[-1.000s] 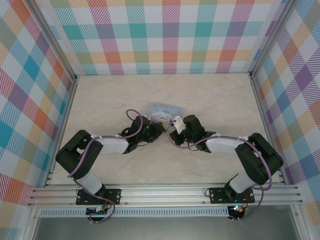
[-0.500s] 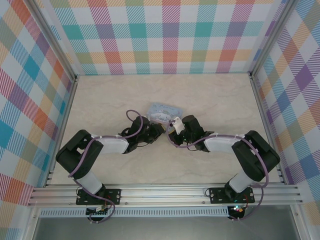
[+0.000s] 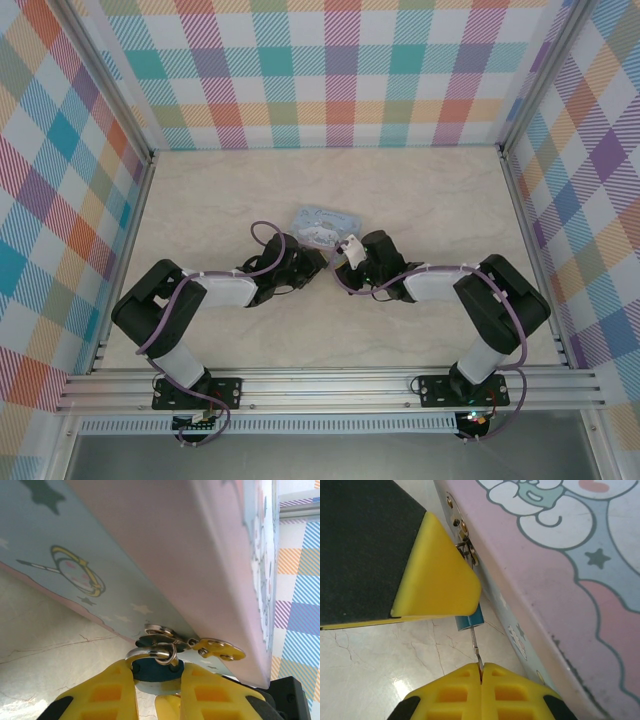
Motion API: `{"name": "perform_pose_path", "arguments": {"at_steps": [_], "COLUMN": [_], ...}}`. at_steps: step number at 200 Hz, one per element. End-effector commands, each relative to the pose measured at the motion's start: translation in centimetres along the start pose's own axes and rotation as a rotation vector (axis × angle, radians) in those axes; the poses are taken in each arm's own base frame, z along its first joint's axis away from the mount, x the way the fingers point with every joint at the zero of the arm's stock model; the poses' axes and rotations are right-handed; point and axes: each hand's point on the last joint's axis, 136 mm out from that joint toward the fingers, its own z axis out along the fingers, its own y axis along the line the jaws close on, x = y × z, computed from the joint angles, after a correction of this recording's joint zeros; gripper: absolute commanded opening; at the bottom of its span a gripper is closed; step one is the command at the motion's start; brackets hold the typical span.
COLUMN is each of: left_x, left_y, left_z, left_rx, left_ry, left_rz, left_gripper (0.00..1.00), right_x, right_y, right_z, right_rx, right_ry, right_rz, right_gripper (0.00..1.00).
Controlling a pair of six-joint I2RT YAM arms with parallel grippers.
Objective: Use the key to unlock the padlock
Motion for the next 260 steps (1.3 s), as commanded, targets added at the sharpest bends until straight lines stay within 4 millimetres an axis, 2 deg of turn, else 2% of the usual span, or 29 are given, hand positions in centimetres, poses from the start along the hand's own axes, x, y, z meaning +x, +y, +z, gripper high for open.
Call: {"name": "perform_pose_path", "arguments": {"at_steps": [1,46,86,108,150,211,260], "left_x": [1.3,1.4,1.1,1.0,1.2,1.5,2.2], "left_y": [-2.1,-0.5,-1.1,-1.3,-1.6,-4.8,-4.4], "left_z": [0.3,0.9,1.1,1.1,0.9,-0.5,-0.8], "left_rx": [0.058,0.026,0.043,0.046,0.067,0.153,0.131], "left_ry": [0.063,0.055,0.046,0.044,0.055,0.090,0.126], "left_rz": [0.038,0.031,0.027,0.029,0.007,-0.018,-0.006], "left_gripper": [0.09,0.09,0.09,0.09,0.09,0.09,0.09], "right_x": [-4.6,-4.7,-2.9,-2.5,-3.5,-3.8,-4.8], "right_y": [2.4,2.5,2.3,2.2,2.5,2.0,1.6], "right_z": [-1.0,-1.5,-1.2,-1.2,-1.1,-1.0,-1.4], "right_rx": [-0.106,-0.102,-0.100,-0.093,-0.115,-0.112,-0.112], "right_ry": [-0.142,-0.132,-0.100,-0.092,-0.110,-0.166,-0.190], "right_rz": [-0.031,-0.031,0.018,0.028,0.041,0.012,-0.026], "right_gripper": [0.03,0.03,0.02,0.02,0.02,0.02,0.02]}}
